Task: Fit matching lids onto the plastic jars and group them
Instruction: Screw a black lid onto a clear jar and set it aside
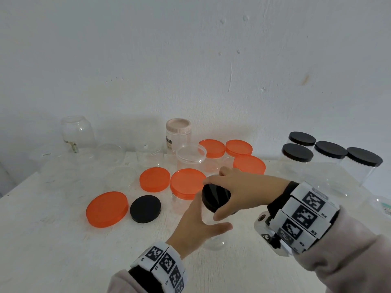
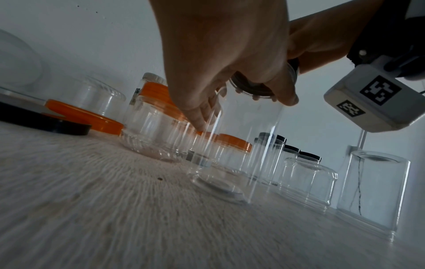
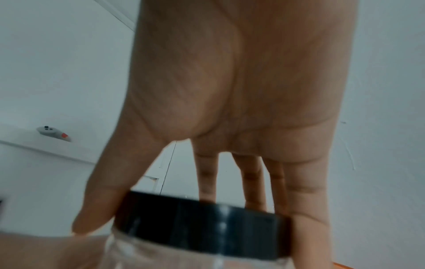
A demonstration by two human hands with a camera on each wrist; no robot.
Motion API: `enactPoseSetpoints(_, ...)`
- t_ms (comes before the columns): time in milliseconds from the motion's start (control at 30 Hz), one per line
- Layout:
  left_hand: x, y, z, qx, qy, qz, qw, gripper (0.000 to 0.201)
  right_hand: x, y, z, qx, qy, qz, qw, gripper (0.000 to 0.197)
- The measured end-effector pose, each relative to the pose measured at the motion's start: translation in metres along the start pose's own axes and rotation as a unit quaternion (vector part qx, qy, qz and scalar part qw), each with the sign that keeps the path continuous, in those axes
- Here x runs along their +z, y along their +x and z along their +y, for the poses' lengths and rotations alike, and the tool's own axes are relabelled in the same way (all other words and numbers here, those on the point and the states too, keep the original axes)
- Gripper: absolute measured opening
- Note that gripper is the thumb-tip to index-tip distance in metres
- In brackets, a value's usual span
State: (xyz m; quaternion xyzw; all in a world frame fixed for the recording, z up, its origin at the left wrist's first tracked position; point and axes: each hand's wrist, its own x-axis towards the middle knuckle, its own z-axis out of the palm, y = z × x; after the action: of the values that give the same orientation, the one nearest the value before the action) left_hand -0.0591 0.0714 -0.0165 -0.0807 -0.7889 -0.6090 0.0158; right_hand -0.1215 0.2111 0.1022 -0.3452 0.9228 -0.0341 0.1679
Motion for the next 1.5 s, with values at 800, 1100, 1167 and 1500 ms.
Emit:
enactPoseSetpoints(800, -0.044, -0.006, -0.027, -0.068, 0.209, -0.075, 0.973, 0.051, 0.065, -0.013, -0.008, 0.027, 0.111, 0.206, 0.972, 0.069)
enactPoseSetpoints(1100, -0.121, 0.012, -0.041, -0.132, 0.405, 0.010, 0.905, 0.043, 0.072, -0.010, -0.009, 0.011, -0.002, 0.221, 0.975, 0.073)
enactPoseSetpoints(1167, -0.128, 0.016, -0.046, -0.164, 0.439, -0.012, 0.883, 0.052, 0.073, -0.014, -0.009, 0.028, 0.019, 0.233, 0.972, 0.077)
enactPoseSetpoints(1500, -0.136, 0.017, -0.063, -0.236, 0.491, -0.017, 0.838, 0.064, 0.061, -0.080, 0.018, 0.013, 0.226, 0.235, 0.945, 0.075)
